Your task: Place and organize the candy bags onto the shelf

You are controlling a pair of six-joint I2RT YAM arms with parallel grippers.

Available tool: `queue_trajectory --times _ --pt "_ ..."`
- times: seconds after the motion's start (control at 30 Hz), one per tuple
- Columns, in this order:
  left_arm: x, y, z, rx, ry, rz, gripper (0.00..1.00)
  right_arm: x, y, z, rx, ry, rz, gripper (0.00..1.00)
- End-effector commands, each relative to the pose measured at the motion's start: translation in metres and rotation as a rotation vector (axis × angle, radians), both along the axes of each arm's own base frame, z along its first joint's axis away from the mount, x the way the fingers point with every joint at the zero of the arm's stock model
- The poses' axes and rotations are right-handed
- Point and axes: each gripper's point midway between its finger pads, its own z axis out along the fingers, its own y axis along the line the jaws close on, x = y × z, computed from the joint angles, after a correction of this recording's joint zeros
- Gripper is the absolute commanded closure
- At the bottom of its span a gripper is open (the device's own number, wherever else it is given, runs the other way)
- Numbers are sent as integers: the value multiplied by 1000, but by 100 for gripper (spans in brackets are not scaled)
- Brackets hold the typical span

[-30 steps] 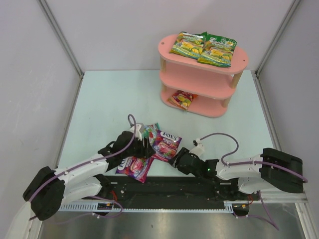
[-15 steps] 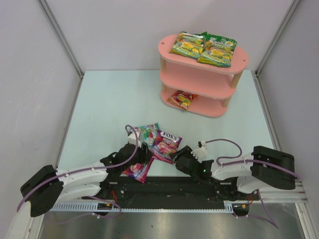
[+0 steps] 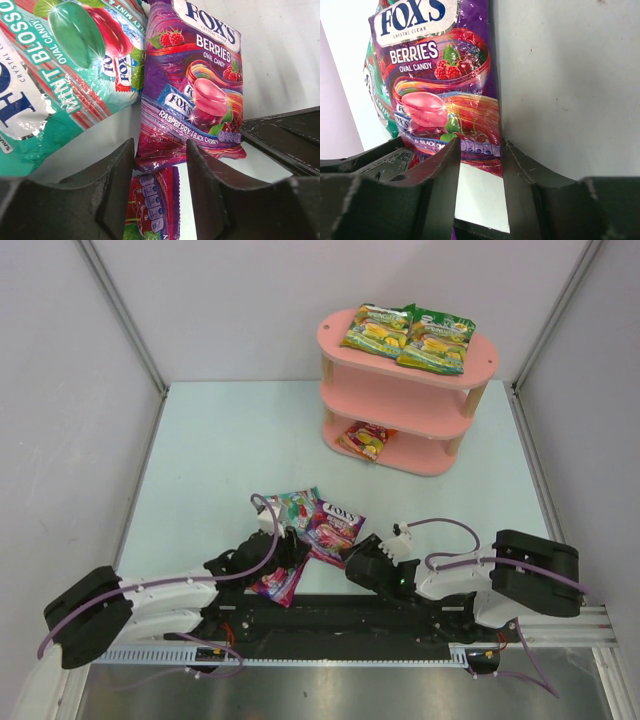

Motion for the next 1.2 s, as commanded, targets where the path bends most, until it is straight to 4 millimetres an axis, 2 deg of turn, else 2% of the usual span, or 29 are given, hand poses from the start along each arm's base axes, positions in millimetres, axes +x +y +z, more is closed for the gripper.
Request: queue_trajectory --times 0.0,0.1,0.2,0.23,0.3,0.33,0.37,0.43,0.53,0.57,0.6,0.67,0.73,0.77,0.83,0.87,0.9,0.93,0.97,1.0,1.03,1.07,1.17 --pt "-5 -17 7 -67 -8 -46 51 3 -13 -13 -90 -7 -23 61" --pt "-8 -25 6 -79 -3 -73 54 4 -11 -12 -85 -5 -18 67" --pt "-11 -33 5 -77 3 -95 57 6 -10 -13 -87 -4 -9 76" --pt "-13 -34 1 -67 11 -100 58 6 -10 -13 -92 -5 -3 83" --pt "-14 -38 1 -66 12 -106 60 6 -8 -13 -86 -3 4 90" --pt "-15 -39 -1 -61 15 -108 61 8 -9 -13 -90 -6 3 98" --pt "-15 -39 -1 -60 16 -108 63 7 -8 -12 -91 -8 7 100" --pt "-16 -39 -1 -61 16 -107 66 8 -4 -8 -90 -26 27 100" --pt "-16 -37 -1 -55 14 -103 78 6 -1 1 -98 -62 62 100" --pt "-15 -38 4 -65 5 -104 88 6 0 5 -102 -76 68 100" --pt "-14 -36 4 -49 1 -105 94 8 -2 9 -109 -96 65 100" --pt "-11 -38 16 -59 -23 -100 100 8 -4 22 -127 -136 78 100" --pt "-10 -36 21 -41 -41 -104 100 12 -15 30 -166 -172 59 100" --pt "-7 -38 30 -52 -59 -105 100 14 -18 43 -159 -197 57 100" --pt "-2 -39 46 -52 -101 -102 100 19 -28 55 -181 -237 31 100" --pt "-1 -39 52 -50 -113 -100 100 19 -36 56 -214 -246 30 100" --pt "1 -37 55 -30 -129 -103 100 22 -41 68 -217 -279 21 100" --pt "3 -37 59 -22 -142 -101 100 22 -47 69 -246 -286 23 100" --pt "6 -39 70 -26 -163 -98 100 23 -52 73 -254 -294 14 100" --pt "7 -38 71 2 -175 -107 100 24 -58 82 -244 -311 -7 100" --pt "9 -38 73 16 -184 -104 100 24 -66 80 -275 -308 -12 97" --pt "12 -40 80 16 -197 -106 100 24 -71 82 -276 -307 -23 97" --pt "16 -44 84 37 -213 -112 100 25 -85 85 -293 -307 -55 100"
